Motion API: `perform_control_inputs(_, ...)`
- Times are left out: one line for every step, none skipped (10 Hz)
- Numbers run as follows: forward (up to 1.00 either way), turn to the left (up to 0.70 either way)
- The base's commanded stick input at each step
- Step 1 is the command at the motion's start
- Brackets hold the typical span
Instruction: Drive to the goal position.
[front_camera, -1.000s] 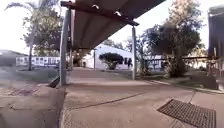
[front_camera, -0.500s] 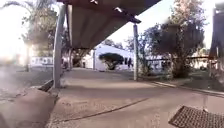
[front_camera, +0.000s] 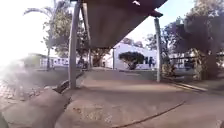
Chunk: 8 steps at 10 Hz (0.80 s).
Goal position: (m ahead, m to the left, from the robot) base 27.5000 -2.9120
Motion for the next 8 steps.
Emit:
perform_control_inputs(0.70, 0.16)
perform_control_inputs(0.70, 0.00)
perform_control_inputs(0.70, 0.00)
perform_control_inputs(0.70, 0.00)
perform_control_inputs(0.70, 0.00)
perform_control_inputs(0.70, 0.00)
perform_control_inputs(0.70, 0.00)
perform_control_inputs(0.70, 0.00)
